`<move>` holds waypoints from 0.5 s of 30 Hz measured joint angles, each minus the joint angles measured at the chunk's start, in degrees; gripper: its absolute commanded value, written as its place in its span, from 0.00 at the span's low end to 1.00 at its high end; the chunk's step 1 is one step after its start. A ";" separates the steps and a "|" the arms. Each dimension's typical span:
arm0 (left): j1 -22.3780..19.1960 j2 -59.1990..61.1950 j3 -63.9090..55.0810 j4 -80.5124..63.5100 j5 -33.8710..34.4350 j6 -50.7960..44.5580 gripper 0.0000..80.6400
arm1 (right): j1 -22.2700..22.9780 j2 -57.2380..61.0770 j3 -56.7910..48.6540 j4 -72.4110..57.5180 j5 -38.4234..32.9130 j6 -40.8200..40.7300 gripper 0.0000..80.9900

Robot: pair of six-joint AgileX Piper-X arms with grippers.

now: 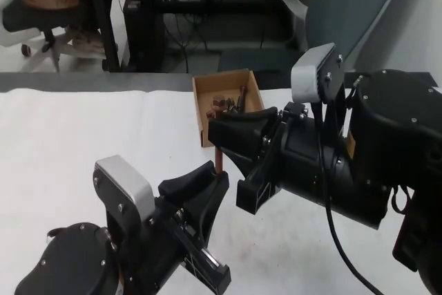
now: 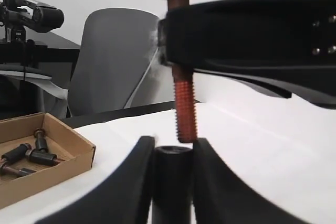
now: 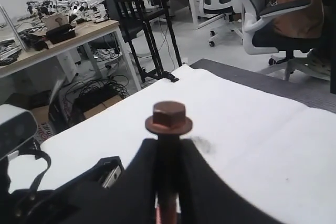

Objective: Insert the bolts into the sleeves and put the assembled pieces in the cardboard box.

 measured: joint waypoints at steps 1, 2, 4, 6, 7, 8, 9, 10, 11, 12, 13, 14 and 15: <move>0.00 0.00 0.00 -0.32 0.15 -0.14 0.02 | 0.00 0.00 0.00 0.00 0.47 -0.14 0.01; 0.00 0.00 0.00 -0.54 0.42 -0.30 0.02 | 0.00 0.00 0.15 0.00 0.89 -0.46 0.01; 0.00 0.00 0.00 -1.25 0.98 -0.65 0.02 | 0.00 0.00 0.14 0.09 1.21 -1.03 0.01; 0.00 0.00 0.00 -1.55 1.23 -1.02 0.02 | 0.00 0.00 0.14 -0.05 1.68 -1.42 0.01; 0.00 0.00 0.00 -1.55 1.27 -1.08 0.02 | 0.00 0.00 0.14 -0.05 1.92 -1.57 0.01; 0.00 0.00 0.00 -1.55 1.25 -1.06 0.02 | 0.00 0.00 0.14 -0.05 2.13 -1.76 0.01; 0.00 0.00 0.00 -1.55 1.25 -1.06 0.02 | 0.00 0.00 0.14 -0.05 2.34 -1.85 0.01; 0.00 0.00 0.00 -1.66 1.25 -1.06 0.02 | 0.00 0.00 0.14 -0.05 2.33 -1.94 0.01; 0.00 0.00 0.00 -1.80 1.25 -1.06 0.02 | 0.00 0.00 0.14 -0.05 2.33 -1.99 0.01; 0.00 0.00 0.00 -1.94 1.25 -1.06 0.02 | 0.00 0.00 0.14 -0.05 2.53 -1.97 0.01; 0.00 0.00 0.00 -2.05 1.25 -1.06 0.02 | 0.00 0.00 0.14 0.19 2.62 -1.97 0.01; 0.00 0.00 0.00 -2.05 1.25 -1.06 0.02 | 0.00 0.00 0.14 0.46 2.77 -1.81 0.01; 0.00 0.00 0.00 -2.22 1.25 -1.06 0.02 | 0.00 -0.17 0.14 0.88 2.94 -1.75 0.01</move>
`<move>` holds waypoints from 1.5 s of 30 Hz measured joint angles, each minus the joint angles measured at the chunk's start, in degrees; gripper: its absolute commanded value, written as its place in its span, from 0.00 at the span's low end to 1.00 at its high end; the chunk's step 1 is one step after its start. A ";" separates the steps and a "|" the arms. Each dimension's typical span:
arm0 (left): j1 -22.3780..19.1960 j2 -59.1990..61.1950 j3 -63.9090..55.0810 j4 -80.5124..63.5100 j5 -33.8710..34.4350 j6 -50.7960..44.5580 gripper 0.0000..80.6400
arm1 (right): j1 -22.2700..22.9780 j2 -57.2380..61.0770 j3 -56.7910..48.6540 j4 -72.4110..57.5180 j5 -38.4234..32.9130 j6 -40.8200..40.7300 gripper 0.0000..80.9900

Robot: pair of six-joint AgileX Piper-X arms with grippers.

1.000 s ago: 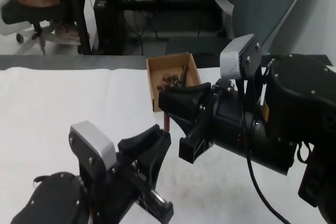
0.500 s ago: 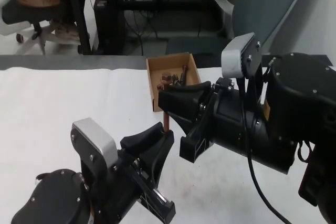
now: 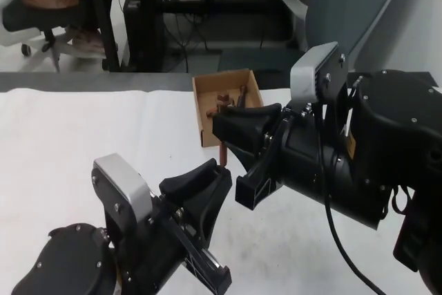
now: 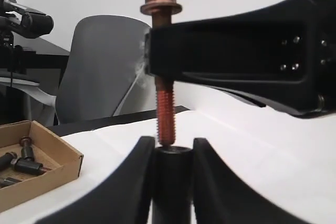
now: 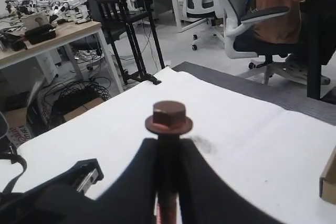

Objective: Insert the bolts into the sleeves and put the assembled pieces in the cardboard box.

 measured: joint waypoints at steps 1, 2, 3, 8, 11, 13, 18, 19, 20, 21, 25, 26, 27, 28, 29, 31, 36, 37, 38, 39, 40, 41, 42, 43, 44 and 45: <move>0.00 0.00 0.00 -0.29 0.06 -0.11 0.02 | 0.00 -0.09 0.00 0.43 0.22 0.07 0.01; -0.07 0.00 -0.13 -1.15 0.03 -0.09 0.02 | 0.00 -0.10 0.00 1.27 0.23 0.28 0.01; -0.07 0.00 -0.23 -1.70 0.03 -0.09 0.02 | 0.31 -0.10 0.00 1.93 0.22 0.48 0.01; -0.07 0.00 -0.24 -1.89 0.03 -0.09 0.02 | 1.72 -0.10 0.17 2.54 1.66 1.15 0.01; -0.07 0.00 -0.24 -1.89 0.30 -0.14 0.02 | 2.59 -0.10 0.28 2.04 3.56 0.51 0.01; -0.07 0.00 -0.24 -1.89 0.82 -0.23 0.02 | 2.94 -0.10 0.31 1.21 4.52 -0.84 0.01; -0.07 0.00 -0.32 -0.79 1.91 -0.23 0.02 | 2.96 -0.10 0.84 -0.11 4.92 -1.70 0.01; -0.07 0.00 -0.32 -0.49 2.19 -0.23 0.02 | 2.96 -0.10 0.79 -0.12 5.03 -1.71 0.01; -0.07 0.00 -0.32 -0.29 2.42 -0.23 0.02 | 2.96 -0.10 0.79 -0.10 5.08 -1.83 0.01; -0.07 0.00 -0.32 0.02 2.63 -0.23 0.02 | 2.96 -0.10 0.79 -0.10 5.06 -1.96 0.01; -0.07 0.00 -0.32 1.09 3.07 -0.08 0.02 | 2.96 -0.10 0.79 -0.50 5.37 -2.13 0.01; -0.07 0.00 -0.32 1.38 3.34 0.05 0.02 | 2.96 -0.10 0.79 -0.61 5.35 -2.13 0.01; -0.07 0.00 -0.32 1.65 3.57 0.05 0.02 | 2.96 -0.10 0.79 -0.68 5.35 -2.13 0.01; -0.07 0.00 -0.32 1.79 3.69 0.05 0.02 | 2.96 -0.10 0.79 -0.82 5.35 -2.13 0.01; -0.07 0.00 -0.32 2.04 3.81 0.05 0.02 | 2.96 -0.10 0.79 -0.96 5.35 -2.13 0.01; -0.07 0.00 -0.32 2.75 3.87 0.17 0.02 | 2.96 -0.10 0.79 -1.33 5.35 -2.13 0.01; -0.07 0.00 -0.32 4.33 3.87 0.32 0.02 | 3.06 -0.10 0.79 -1.54 4.93 -2.13 0.01; -0.07 0.00 -0.32 4.98 3.70 0.43 0.02 | 3.29 -0.10 0.79 -1.98 4.41 -2.00 0.01; -0.07 0.00 -0.32 5.33 3.45 0.56 0.02 | 3.43 -0.10 0.79 -2.32 3.97 -1.92 0.01; -0.07 0.00 -0.32 5.45 2.99 0.69 0.02 | 3.57 -0.10 0.79 -2.48 3.66 -1.84 0.01; -0.07 0.00 -0.32 5.43 2.43 0.98 0.02 | 3.57 -0.10 0.79 -2.59 3.54 -1.61 0.01; -0.07 0.00 -0.32 5.43 1.95 1.14 0.02 | 3.67 -0.10 0.79 -2.58 3.43 -1.08 0.01; -0.07 0.00 -0.32 5.43 1.21 1.25 0.02 | 3.63 -0.10 0.79 -2.58 3.37 -0.72 0.01; -0.07 0.00 -0.32 5.29 1.21 1.33 0.02 | 3.63 -0.10 0.79 -2.58 3.42 -0.43 0.01; -0.07 0.00 -0.32 4.98 0.74 1.29 0.02 | 3.63 -0.10 0.79 -2.58 3.25 -0.30 0.01; -0.07 0.00 -0.32 4.65 0.46 1.44 0.02 | 3.63 -0.10 0.79 -2.58 3.26 -0.32 0.01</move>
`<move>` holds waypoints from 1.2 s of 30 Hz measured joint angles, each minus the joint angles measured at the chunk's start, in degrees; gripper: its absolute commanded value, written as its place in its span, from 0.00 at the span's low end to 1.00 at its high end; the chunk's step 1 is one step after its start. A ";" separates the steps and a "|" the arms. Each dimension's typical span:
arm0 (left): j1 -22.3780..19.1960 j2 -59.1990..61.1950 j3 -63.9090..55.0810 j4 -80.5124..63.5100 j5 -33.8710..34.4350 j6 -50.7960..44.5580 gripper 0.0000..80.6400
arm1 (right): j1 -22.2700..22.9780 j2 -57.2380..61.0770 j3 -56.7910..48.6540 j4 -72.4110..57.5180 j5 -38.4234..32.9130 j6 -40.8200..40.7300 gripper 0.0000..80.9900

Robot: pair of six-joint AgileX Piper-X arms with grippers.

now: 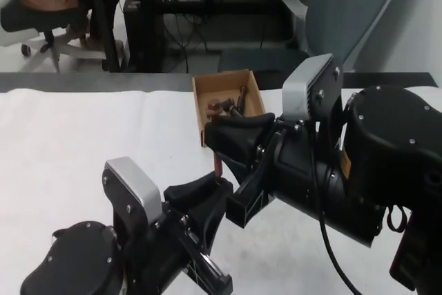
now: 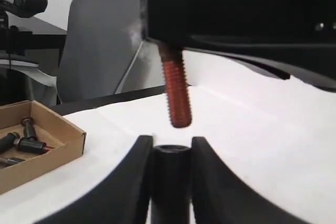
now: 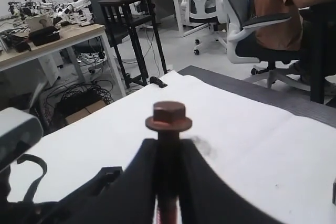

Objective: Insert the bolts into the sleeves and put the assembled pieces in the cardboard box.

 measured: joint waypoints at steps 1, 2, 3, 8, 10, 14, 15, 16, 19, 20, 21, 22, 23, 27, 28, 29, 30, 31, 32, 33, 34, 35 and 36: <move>0.00 0.00 0.00 -0.57 -0.12 -0.01 0.02 | 0.00 0.00 0.00 0.00 0.00 0.00 0.01; 0.00 0.00 0.00 -0.97 -0.39 -0.01 0.02 | 0.00 0.00 0.00 0.00 0.00 0.00 0.01; 0.00 0.00 0.00 -1.36 -0.54 -0.01 0.02 | 0.00 0.00 0.00 0.00 0.00 0.00 0.01; 0.00 0.00 0.00 -2.39 -0.82 -0.01 0.02 | 0.00 0.00 0.00 0.00 0.00 0.00 0.01; 0.00 0.00 0.00 -2.69 -0.82 -0.01 0.02 | 0.00 0.00 0.00 0.00 0.00 0.00 0.01; 0.00 0.00 0.00 -3.96 -2.00 -0.01 0.02 | 0.00 0.00 -0.23 -0.50 0.00 0.00 0.01; 0.00 0.00 0.00 -4.07 -2.12 -0.01 0.02 | 0.00 0.00 -0.28 -0.53 0.00 0.00 0.01; 0.00 0.00 0.00 -4.22 -2.30 -0.01 0.02 | 0.00 0.00 -0.32 -0.49 0.00 0.00 0.01; 0.00 0.00 0.00 -4.86 -2.88 -0.01 0.02 | 0.00 0.00 -0.37 -0.70 0.00 0.00 0.01; 0.00 0.00 0.00 -4.86 -2.94 -0.01 0.02 | 0.00 0.00 -0.37 -0.70 0.00 -0.16 0.01; 0.00 0.00 0.00 -4.86 -2.91 -0.01 0.02 | 0.00 0.00 -0.37 -0.70 0.00 -0.32 0.01; 0.00 0.00 0.00 -4.86 -2.91 -0.01 0.02 | 0.00 0.00 -0.37 -0.70 0.00 -0.55 0.01; 0.00 0.00 0.00 -4.86 -2.91 -0.01 0.02 | 0.00 0.00 -0.37 -0.70 0.00 -0.64 0.01; 0.00 0.00 0.00 -5.39 -2.99 -0.01 0.02 | 0.00 0.00 -0.45 -0.70 0.00 -0.66 0.01; 0.00 0.00 0.00 -5.58 -2.99 -0.01 0.02 | 0.00 0.00 -0.45 -0.83 0.00 -0.66 0.01; 0.00 0.00 0.00 -5.77 -3.16 -0.19 0.02 | 0.00 0.00 -0.45 -0.86 0.00 -0.66 0.01; 0.00 0.00 0.00 -5.98 -3.23 -0.29 0.02 | 0.00 0.00 -0.45 -0.86 0.00 -0.80 0.01; 0.00 0.00 0.00 -6.18 -3.31 -0.43 0.02 | 0.00 0.00 -0.45 -0.96 0.41 -0.79 0.01; 0.00 0.00 0.00 -6.38 -3.40 -0.72 0.02 | 0.00 0.00 -0.59 -0.93 0.65 -0.79 0.01; 0.00 0.00 0.00 -6.64 -3.37 -1.23 0.02 | 0.00 0.00 -0.59 -0.93 0.88 -0.95 0.01; 0.00 0.00 0.00 -6.80 -3.37 -1.47 0.02 | 0.00 0.00 -0.59 -0.93 1.26 -1.13 0.01; 0.00 0.00 0.00 -6.97 -3.37 -1.61 0.02 | 0.00 0.00 -0.59 -0.93 1.44 -1.42 0.01; 0.00 0.00 0.00 -6.98 -3.37 -1.70 0.02 | 0.00 0.00 -0.59 -1.05 1.64 -1.72 0.01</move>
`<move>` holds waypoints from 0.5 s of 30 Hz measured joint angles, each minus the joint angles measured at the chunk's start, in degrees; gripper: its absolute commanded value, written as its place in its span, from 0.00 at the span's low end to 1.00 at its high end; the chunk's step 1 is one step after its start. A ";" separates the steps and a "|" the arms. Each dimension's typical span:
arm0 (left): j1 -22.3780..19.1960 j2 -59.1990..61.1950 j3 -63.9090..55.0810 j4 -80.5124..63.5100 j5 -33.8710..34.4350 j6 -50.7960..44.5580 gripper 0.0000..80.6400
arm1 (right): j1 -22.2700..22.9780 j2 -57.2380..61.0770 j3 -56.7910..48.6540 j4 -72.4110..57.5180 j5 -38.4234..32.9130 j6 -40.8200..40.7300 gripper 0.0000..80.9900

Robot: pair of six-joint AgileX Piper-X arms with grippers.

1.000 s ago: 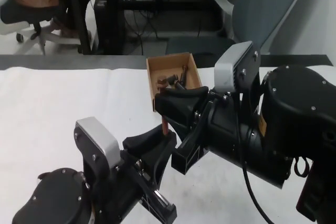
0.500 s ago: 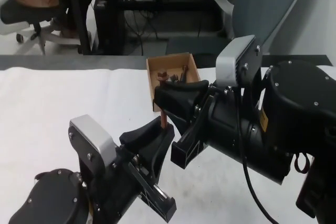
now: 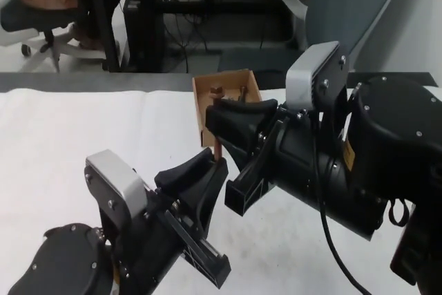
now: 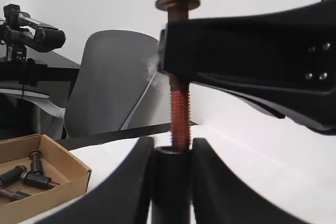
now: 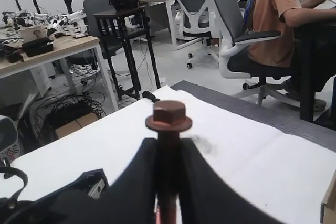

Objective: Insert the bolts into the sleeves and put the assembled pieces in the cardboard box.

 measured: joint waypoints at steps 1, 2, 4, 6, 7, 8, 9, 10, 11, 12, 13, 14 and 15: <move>0.00 0.00 0.00 -0.14 0.00 -0.01 0.02 | 0.00 0.00 0.00 0.04 0.06 -0.18 0.01; 0.00 0.00 0.00 -0.27 0.00 -0.01 0.02 | 0.00 0.00 0.00 0.04 0.03 -0.28 0.01; 0.00 0.00 0.10 -0.42 0.00 -0.01 0.02 | 0.00 0.00 0.00 -0.09 0.03 -0.46 0.01; 0.00 0.00 0.10 -0.41 0.00 -0.52 0.02 | 0.00 0.00 0.00 -0.09 0.13 -0.44 0.01; 0.00 0.00 0.10 -0.57 0.00 -0.87 0.02 | 0.00 0.00 -0.15 -0.09 0.08 -0.44 0.01; 0.00 0.00 0.10 -0.75 0.00 -1.29 0.02 | 0.00 0.00 -0.14 -0.09 0.08 -0.44 0.01; 0.00 0.00 0.10 -0.91 0.00 -1.85 0.02 | 0.00 0.00 -0.14 -0.09 0.08 -0.44 0.01; 0.00 0.00 0.10 -1.04 0.00 -2.50 0.02 | 0.00 0.00 -0.14 -0.25 0.08 -0.44 0.01; 0.00 0.00 0.10 -1.16 0.00 -3.07 0.02 | 0.00 0.00 -0.14 -0.24 0.08 -0.44 0.01; 0.00 0.00 0.22 -1.29 0.00 -3.63 0.02 | 0.00 0.00 -0.14 -0.24 0.08 -0.27 0.01; 0.00 0.00 0.26 -1.29 0.00 -4.06 0.02 | 0.00 -0.07 -0.14 -0.38 0.08 0.14 0.01; 0.00 0.00 0.24 -1.44 0.00 -4.32 0.02 | 0.00 -0.07 -0.14 -0.59 0.08 0.69 0.01; 0.00 0.00 0.24 -1.58 0.00 -4.52 0.02 | 0.00 -0.07 -0.14 -0.81 0.22 1.14 0.01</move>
